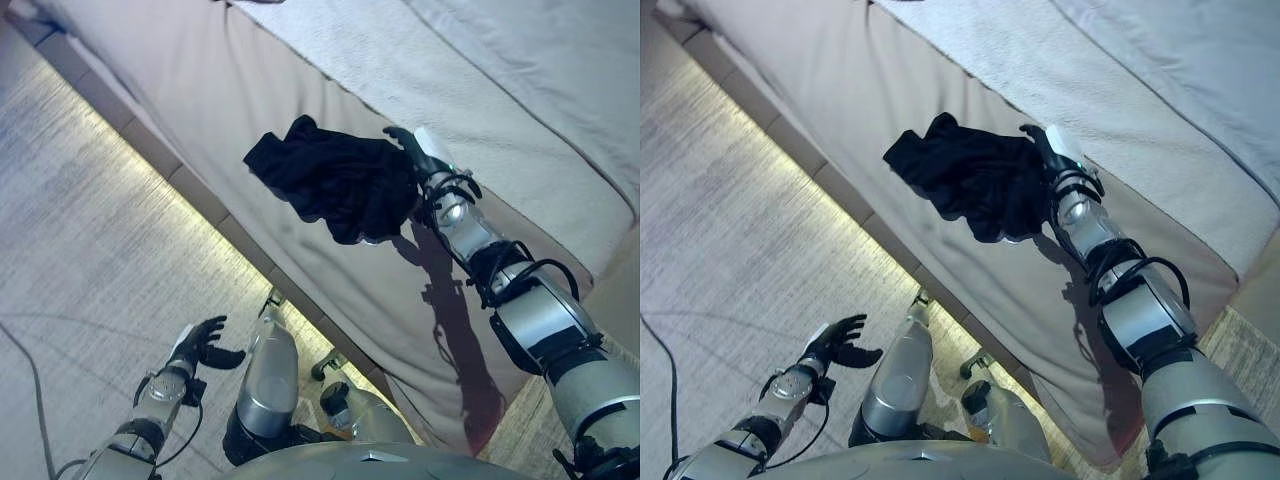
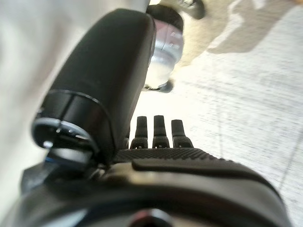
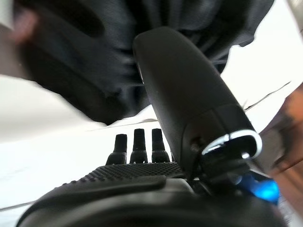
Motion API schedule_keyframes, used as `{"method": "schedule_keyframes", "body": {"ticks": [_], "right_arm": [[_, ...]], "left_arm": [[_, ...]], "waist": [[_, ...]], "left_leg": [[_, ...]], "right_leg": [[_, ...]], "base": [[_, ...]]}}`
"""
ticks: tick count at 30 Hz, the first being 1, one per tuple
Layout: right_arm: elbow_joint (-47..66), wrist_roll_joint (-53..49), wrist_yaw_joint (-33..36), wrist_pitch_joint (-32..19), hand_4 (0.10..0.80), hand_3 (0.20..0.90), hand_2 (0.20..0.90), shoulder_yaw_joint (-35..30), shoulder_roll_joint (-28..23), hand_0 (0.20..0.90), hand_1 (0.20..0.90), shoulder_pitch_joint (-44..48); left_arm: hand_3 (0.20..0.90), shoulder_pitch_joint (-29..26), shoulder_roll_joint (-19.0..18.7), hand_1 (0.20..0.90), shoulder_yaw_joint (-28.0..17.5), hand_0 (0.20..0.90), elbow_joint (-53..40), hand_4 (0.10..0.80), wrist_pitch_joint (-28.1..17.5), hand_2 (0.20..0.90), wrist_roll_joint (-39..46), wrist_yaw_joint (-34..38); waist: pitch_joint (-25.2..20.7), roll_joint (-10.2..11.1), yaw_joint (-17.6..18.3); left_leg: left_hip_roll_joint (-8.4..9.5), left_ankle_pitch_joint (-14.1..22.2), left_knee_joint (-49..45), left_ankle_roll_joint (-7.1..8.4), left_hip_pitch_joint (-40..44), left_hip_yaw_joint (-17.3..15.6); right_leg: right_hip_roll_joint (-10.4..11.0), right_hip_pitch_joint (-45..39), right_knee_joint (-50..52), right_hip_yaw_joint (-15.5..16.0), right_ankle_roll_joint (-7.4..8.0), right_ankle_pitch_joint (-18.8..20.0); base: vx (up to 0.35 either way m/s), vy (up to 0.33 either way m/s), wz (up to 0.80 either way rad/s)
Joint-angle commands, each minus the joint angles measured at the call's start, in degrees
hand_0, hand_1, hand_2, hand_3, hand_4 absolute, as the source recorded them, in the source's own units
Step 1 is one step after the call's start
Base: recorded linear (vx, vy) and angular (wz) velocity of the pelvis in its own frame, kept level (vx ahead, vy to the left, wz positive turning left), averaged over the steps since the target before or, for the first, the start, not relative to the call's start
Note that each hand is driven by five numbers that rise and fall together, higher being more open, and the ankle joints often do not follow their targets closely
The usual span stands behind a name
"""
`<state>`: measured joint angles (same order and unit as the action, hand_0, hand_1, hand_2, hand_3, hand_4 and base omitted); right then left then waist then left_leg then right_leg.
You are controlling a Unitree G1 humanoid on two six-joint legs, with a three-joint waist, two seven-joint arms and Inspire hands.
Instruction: Pick up the clothes from the bed and place them into the basket
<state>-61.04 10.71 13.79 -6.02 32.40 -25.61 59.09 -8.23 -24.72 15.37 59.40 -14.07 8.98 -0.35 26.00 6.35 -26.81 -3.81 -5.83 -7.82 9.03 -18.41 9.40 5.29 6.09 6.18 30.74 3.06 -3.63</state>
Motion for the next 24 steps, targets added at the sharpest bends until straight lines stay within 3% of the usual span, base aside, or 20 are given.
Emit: {"method": "schedule_keyframes", "body": {"ticks": [1, 10, 13, 18, 19, 20, 24], "right_arm": [[0.2, -0.8, 4.7, 2.7, 0.8, 0.9, 0.9, 0.5, -2.8, 0.9, 0.9, 5.1], [-6.4, 0.7, 2.1, 13.4, 0.8, 0.9, 0.9, -0.7, -1.6, 0.9, 0.9, 6.8], [-9.4, -0.9, -3.1, 18.6, 0.8, 0.9, 0.9, -0.7, -2.1, 0.9, 0.9, 7.3], [-11.5, 0.0, -5.7, 18.5, 0.8, 0.9, 0.9, 0.6, -3.1, 0.9, 0.9, 6.5], [-11.5, -0.2, -5.3, 18.3, 0.657, 0.757, 0.778, 0.6, -3.2, 0.778, 0.778, 6.4], [-11.6, -1.6, -3.6, 17.4, 0.1, 0.2, 0.3, 0.2, -3.5, 0.3, 0.3, 6.4], [-11.6, -3.7, 0.3, 16.1, 0.1, 0.2, 0.3, -1.4, -4.9, 0.3, 0.3, 7.2]], "left_arm": [[0.9, 3.0, -2.3, 0.9, 0.4, 0.9, -1.8, 0.8, -3.3, 0.9, 3.5, -0.3], [0.9, 3.5, -4.4, 0.9, -0.6, 0.9, -14.4, 0.8, -4.9, 0.9, 10.0, -3.1], [0.9, 3.9, -4.1, 0.9, 0.8, 0.9, -17.9, 0.8, -3.8, 0.9, 11.6, -2.2], [0.9, 5.3, -4.7, 0.9, 1.0, 0.9, -18.3, 0.8, -2.7, 0.9, 11.1, 0.9], [0.9, 5.3, -4.8, 0.9, 0.9, 0.9, -18.2, 0.8, -2.7, 0.9, 11.1, 1.0], [0.9, 5.2, -5.1, 0.9, 0.8, 0.9, -18.4, 0.8, -2.3, 0.9, 11.4, 1.6], [0.9, 5.1, -5.7, 0.9, 1.0, 0.9, -18.9, 0.8, -2.0, 0.9, 11.2, 1.9]], "waist": [[0.8, -2.9, -0.8], [3.8, -7.4, -1.7], [3.8, -9.9, -1.2], [3.8, -11.0, -0.3], [3.8, -11.0, -0.3], [3.8, -10.9, -0.1], [3.8, -10.5, 0.2]], "left_leg": [[5.56, 6.2, -10.1, -7.03, -8.6, -4.1], [7.55, 7.1, -16.9, -8.67, -16.5, -2.9], [8.31, 7.2, -17.9, -9.06, -18.6, -3.1], [8.03, 6.9, -17.1, -8.8, -18.6, -3.6], [8.01, 6.8, -17.1, -8.79, -18.6, -3.6], [7.92, 6.9, -17.0, -8.72, -18.3, -3.6], [7.41, 7.4, -17.0, -8.3, -17.1, -3.8]], "right_leg": [[4.3, 4.8, 13.8, -3.0, 0.35, -2.4], [8.1, 15.4, 25.3, -4.9, 0.15, -5.2], [9.0, 19.0, 27.2, -5.9, 0.14, -6.0], [8.4, 19.1, 26.2, -6.2, 0.01, -6.2], [8.4, 19.0, 26.1, -6.2, 0.01, -6.2], [8.3, 18.5, 25.7, -6.2, -0.02, -6.2], [7.8, 16.4, 24.1, -6.0, -0.08, -5.8]], "base": [[0.039, 0.047, 0.29], [0.011, 0.026, 0.12], [-0.05, 0.089, -0.05], [-0.013, 0.038, -0.01], [0.01, -0.029, 0.04], [0.012, -0.034, 0.01], [0.023, -0.048, 0.02]]}}
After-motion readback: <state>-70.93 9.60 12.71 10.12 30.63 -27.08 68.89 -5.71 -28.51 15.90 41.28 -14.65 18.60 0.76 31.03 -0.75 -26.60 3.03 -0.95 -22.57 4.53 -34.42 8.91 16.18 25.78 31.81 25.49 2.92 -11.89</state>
